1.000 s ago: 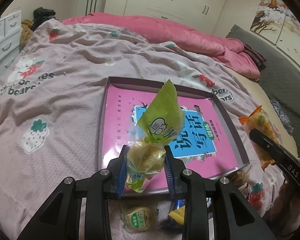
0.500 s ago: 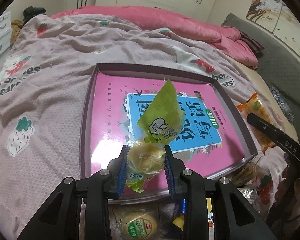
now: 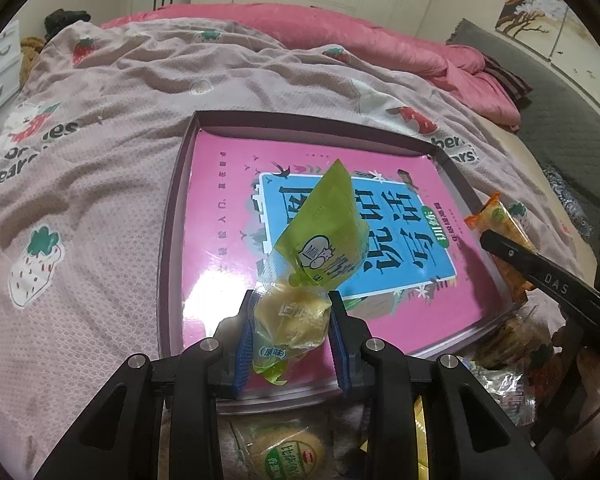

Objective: Organize snacks
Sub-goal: 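Lower the green bag into the tray while the right tool places the biscuit stick there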

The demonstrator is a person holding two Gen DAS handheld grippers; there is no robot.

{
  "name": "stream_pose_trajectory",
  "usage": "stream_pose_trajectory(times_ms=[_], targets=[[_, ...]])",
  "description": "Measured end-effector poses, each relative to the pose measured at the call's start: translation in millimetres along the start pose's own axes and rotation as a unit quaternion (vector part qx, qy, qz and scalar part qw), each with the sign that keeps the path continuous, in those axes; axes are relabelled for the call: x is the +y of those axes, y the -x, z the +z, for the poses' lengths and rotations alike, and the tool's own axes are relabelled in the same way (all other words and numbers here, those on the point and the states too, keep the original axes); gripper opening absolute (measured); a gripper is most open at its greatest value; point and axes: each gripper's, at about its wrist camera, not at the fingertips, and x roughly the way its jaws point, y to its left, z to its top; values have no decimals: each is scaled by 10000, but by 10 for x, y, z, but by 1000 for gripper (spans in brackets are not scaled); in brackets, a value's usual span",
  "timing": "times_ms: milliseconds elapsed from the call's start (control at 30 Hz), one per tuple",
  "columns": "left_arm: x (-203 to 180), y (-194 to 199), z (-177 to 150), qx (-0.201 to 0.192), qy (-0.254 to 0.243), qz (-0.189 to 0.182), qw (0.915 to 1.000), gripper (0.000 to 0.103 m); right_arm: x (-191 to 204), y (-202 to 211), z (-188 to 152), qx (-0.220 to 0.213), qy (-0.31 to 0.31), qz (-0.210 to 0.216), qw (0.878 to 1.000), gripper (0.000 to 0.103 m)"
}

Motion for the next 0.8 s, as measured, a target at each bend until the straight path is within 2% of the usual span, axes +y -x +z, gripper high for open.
stream_pose_trajectory(times_ms=[233,633,800], targets=[[11,-24,-7,32,16,-14,10000,34,-31,-66,4,47,-70,-117,9999,24],[26,-27,-3,37,79,-36,10000,36,-9,-13,13,-31,-14,-82,10000,25],[10,3,11,-39,55,-73,10000,43,23,69,29,-118,62,23,9999,26]])
